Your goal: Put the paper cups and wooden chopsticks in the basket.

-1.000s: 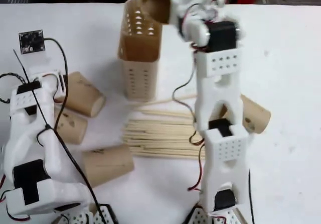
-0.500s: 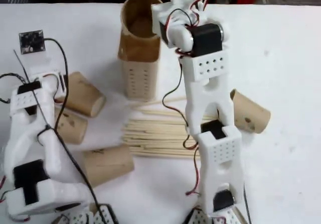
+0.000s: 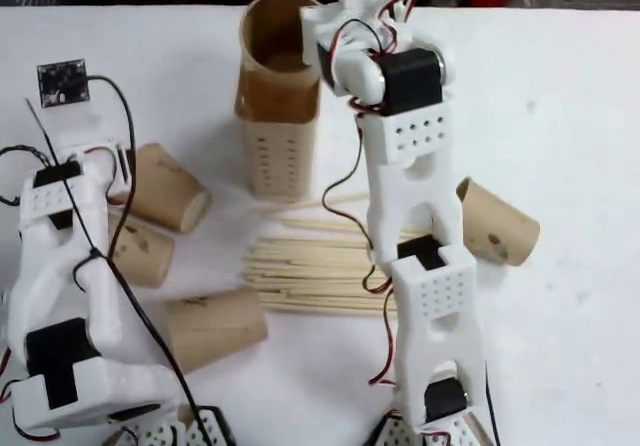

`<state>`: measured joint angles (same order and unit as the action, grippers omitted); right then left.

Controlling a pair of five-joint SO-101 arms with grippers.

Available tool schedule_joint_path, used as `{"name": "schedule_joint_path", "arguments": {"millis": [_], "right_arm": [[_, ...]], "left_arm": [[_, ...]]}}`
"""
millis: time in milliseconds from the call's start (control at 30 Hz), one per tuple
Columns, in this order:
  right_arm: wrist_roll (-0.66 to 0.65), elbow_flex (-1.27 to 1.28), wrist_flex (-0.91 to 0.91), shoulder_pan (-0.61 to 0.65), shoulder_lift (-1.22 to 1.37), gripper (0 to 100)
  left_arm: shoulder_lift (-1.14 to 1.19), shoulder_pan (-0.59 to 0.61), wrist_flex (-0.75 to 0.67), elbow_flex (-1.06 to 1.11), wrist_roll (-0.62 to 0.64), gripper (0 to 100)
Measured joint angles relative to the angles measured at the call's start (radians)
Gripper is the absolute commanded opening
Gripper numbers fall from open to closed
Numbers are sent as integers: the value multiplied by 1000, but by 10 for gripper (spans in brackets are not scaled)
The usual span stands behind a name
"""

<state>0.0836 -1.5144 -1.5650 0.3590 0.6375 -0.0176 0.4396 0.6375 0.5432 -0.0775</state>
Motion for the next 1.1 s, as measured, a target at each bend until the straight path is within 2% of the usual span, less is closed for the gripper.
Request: {"name": "schedule_joint_path", "arguments": {"millis": [167, 400, 667, 900, 1100], "right_arm": [[0, -9, 0, 0, 0, 9], [0, -9, 3, -5, 0, 18], [0, -103, 3, -64, 0, 18], [12, -124, 130, -61, 12, 18], [51, -124, 141, -63, 35, 18]], "left_arm": [[0, 0, 0, 0, 0, 170], [0, 0, -6, 8, 0, 170], [0, -3, -91, 51, 0, 170], [0, -3, -98, 54, 0, 170], [0, -5, -98, 54, 0, 170]]}}
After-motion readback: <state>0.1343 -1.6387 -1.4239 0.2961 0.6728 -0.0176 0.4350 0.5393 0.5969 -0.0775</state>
